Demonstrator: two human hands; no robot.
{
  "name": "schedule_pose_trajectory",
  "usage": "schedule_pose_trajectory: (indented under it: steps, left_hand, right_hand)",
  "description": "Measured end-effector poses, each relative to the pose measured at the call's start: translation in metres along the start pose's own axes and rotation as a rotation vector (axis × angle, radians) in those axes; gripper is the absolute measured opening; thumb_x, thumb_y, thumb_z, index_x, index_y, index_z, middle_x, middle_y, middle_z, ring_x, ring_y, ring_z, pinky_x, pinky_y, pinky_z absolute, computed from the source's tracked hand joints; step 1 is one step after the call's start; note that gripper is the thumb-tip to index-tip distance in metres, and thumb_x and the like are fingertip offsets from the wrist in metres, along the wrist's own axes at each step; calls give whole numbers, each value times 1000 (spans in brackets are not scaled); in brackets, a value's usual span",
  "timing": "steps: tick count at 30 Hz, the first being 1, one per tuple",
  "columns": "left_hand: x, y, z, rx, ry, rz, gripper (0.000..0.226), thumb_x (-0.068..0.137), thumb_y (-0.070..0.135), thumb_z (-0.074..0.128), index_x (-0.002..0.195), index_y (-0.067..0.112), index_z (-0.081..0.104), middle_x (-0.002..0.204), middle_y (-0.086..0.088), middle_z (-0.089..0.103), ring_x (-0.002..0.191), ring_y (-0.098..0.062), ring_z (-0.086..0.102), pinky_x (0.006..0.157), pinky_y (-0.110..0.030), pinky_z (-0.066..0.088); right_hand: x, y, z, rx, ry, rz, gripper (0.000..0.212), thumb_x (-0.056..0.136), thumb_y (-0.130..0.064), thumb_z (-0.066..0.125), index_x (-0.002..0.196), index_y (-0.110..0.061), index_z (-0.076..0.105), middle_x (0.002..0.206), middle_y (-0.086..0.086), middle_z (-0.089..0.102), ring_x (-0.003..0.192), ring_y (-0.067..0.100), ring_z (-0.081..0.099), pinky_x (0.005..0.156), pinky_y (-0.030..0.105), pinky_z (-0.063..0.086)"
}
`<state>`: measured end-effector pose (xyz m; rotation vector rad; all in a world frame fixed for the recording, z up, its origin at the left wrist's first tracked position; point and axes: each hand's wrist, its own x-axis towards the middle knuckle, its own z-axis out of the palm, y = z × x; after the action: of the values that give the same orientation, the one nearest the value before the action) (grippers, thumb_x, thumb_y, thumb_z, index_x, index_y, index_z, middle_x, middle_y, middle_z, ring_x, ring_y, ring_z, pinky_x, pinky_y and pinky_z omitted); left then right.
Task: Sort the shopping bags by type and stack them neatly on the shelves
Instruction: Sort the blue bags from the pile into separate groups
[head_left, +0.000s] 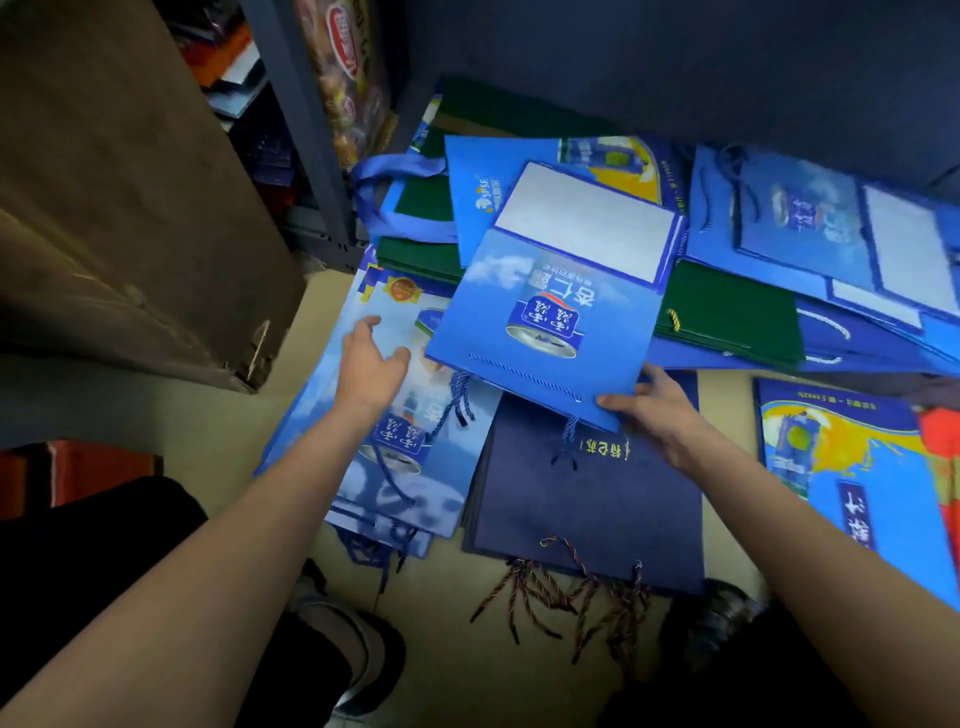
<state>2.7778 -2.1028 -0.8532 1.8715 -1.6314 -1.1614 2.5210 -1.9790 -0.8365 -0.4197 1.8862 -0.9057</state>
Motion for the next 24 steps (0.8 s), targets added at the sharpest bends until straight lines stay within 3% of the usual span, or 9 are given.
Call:
schedule_pose_trajectory:
  steps: [4, 7, 10, 12, 14, 17, 19, 21, 24]
  left_hand:
    - [-14, 7, 18, -116, -258, -88, 50, 92, 14, 54, 139, 12, 37, 141, -5, 43, 125, -25, 46, 98, -29, 35]
    - [-11, 26, 19, -201, -233, -10, 41, 90, 11, 56, 130, 12, 47, 126, -7, 55, 113, -24, 55, 94, -30, 40]
    - [1, 39, 10, -245, -125, -15, 39, 90, 8, 55, 127, 7, 47, 119, -9, 57, 98, -20, 54, 80, -23, 39]
    - [9, 40, 0, -127, -56, 2, 44, 88, 10, 59, 129, 6, 44, 128, -14, 53, 107, -27, 53, 86, -29, 40]
    - [12, 43, -2, 128, -77, 136, 68, 82, 15, 68, 140, 9, 33, 142, -17, 38, 129, -30, 39, 103, -36, 33]
    - [-1, 58, 15, 444, -343, 364, 95, 76, 29, 74, 149, 27, 14, 156, -10, 9, 144, -27, 9, 115, -42, 17]
    - [-13, 73, 24, 152, -560, 374, 79, 79, 22, 71, 144, 32, 28, 152, 0, 23, 143, -19, 19, 113, -31, 21]
    - [-24, 88, 20, -229, -613, 188, 61, 82, 21, 65, 136, 33, 41, 143, 9, 37, 136, -11, 32, 107, -25, 26]
    - [-30, 104, 1, -492, -648, -38, 56, 88, 38, 57, 139, 39, 34, 137, 12, 42, 127, -21, 41, 105, -42, 30]
  right_hand:
    - [16, -5, -2, 49, 190, 3, 31, 79, -17, 74, 101, -8, 54, 112, 13, 63, 86, 22, 59, 66, 30, 49]
    - [26, -24, 9, 29, 249, -90, 28, 80, -16, 73, 79, -17, 45, 102, 7, 59, 88, 21, 56, 71, 31, 48]
    - [38, -54, 21, -50, 213, -195, 20, 81, -13, 70, 87, -15, 51, 103, 9, 64, 91, 25, 61, 84, 41, 51]
    - [41, -75, 28, 3, 177, -231, 14, 83, -8, 66, 82, -16, 54, 100, 9, 64, 90, 25, 61, 85, 43, 50]
    - [38, -89, 38, 91, 153, -219, 23, 84, -2, 61, 70, -18, 52, 94, 8, 63, 88, 25, 61, 81, 41, 51]
    - [22, -92, 50, 122, 143, -287, 26, 86, 2, 56, 71, -18, 48, 84, 3, 61, 82, 23, 58, 70, 34, 49]
    - [8, -91, 48, 67, 166, -418, 16, 85, 1, 54, 88, -14, 53, 93, 2, 61, 89, 23, 60, 79, 37, 51]
    - [-11, -93, 38, -69, 196, -559, 27, 82, -5, 55, 108, -12, 55, 104, -3, 58, 88, 18, 60, 81, 35, 51]
    - [-44, -95, 21, -225, 44, -738, 40, 76, -14, 61, 115, -16, 52, 107, -3, 53, 53, 2, 51, 58, 18, 41]
